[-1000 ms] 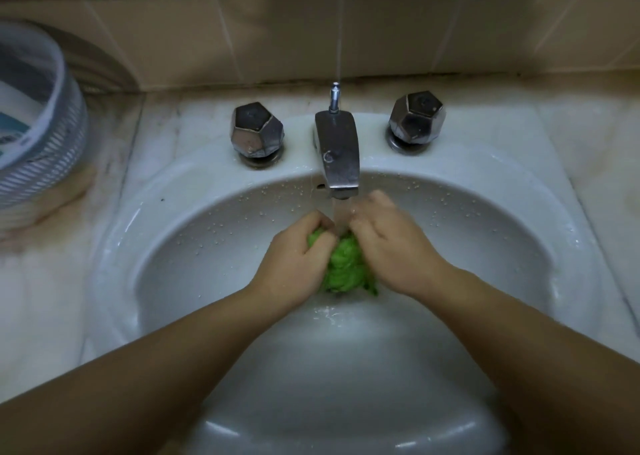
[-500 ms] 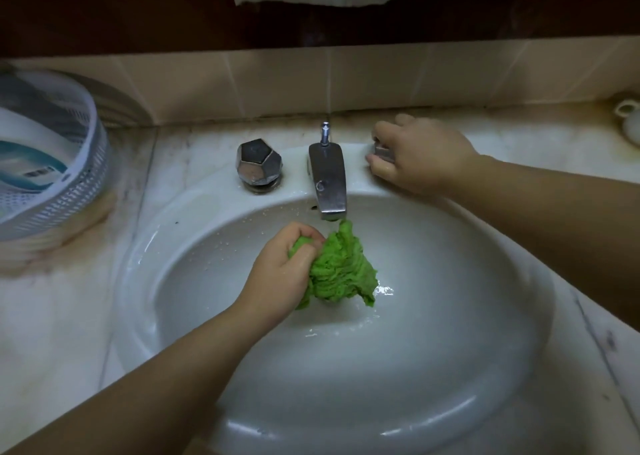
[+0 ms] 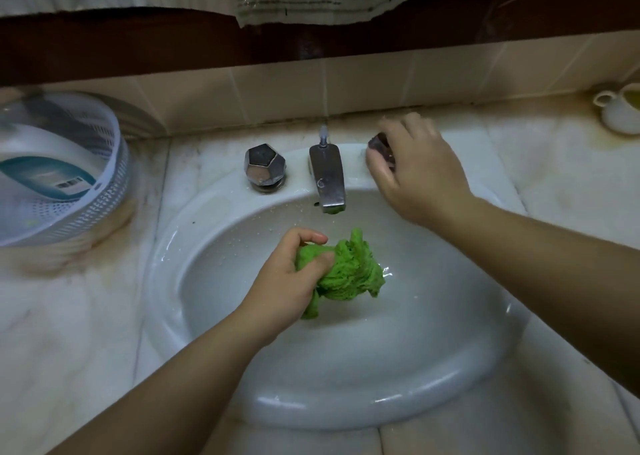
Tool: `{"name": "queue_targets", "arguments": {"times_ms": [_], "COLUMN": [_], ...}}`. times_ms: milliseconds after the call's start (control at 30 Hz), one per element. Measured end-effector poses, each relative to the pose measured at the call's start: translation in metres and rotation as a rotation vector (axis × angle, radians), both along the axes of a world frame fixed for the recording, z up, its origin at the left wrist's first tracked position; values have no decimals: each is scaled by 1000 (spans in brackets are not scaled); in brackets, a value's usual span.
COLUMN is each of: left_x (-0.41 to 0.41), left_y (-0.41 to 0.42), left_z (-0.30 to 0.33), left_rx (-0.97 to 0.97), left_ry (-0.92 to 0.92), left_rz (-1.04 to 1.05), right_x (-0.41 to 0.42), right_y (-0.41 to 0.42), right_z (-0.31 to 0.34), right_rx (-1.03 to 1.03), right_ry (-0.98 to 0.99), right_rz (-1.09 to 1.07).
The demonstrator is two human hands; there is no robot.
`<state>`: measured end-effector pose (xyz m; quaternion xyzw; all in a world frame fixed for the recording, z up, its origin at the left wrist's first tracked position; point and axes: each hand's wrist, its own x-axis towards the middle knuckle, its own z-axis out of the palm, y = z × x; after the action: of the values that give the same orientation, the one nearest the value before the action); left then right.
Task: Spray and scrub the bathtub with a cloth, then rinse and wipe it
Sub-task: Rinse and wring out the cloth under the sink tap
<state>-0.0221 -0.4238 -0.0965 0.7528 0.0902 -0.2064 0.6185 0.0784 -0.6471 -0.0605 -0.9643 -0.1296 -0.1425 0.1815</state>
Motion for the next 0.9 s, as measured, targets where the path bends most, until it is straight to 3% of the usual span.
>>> {"name": "queue_targets", "arguments": {"times_ms": [33, 100, 167, 233, 333, 467, 633, 733, 800, 900], "left_x": [-1, -1, 2, 6, 18, 30, 46, 42, 39, 35], "left_y": [2, 5, 6, 7, 11, 23, 40, 37, 31, 22], "left_z": [5, 15, 26, 36, 53, 87, 97, 83, 73, 70], "left_rx": [-39, -191, -356, -405, -350, -122, -39, -169, -220, -59], "left_ry": [29, 108, 196, 200, 157, 232, 381, 552, 638, 530], "left_rz": [10, 45, 47, -5, -93, -498, -807, -792, -744, -711], "right_x": [-23, -65, -87, -91, -83, -88, -105, -104, -99, -96], "right_y": [-1, 3, 11, 20, 28, 41, 62, 74, 78, 81], "right_z": [3, 5, 8, 9, 22, 40, 44, 47, 50, 48], "right_rx": [71, 96, 36, 42, 85, -111, -189, -242, -321, -401], "right_ry": [-59, 143, 444, 453, 405, 437, 180, 215, 342, 449], "right_rz": [166, 415, 439, 422, 444, 410, 562, 497, 373, 278]}}
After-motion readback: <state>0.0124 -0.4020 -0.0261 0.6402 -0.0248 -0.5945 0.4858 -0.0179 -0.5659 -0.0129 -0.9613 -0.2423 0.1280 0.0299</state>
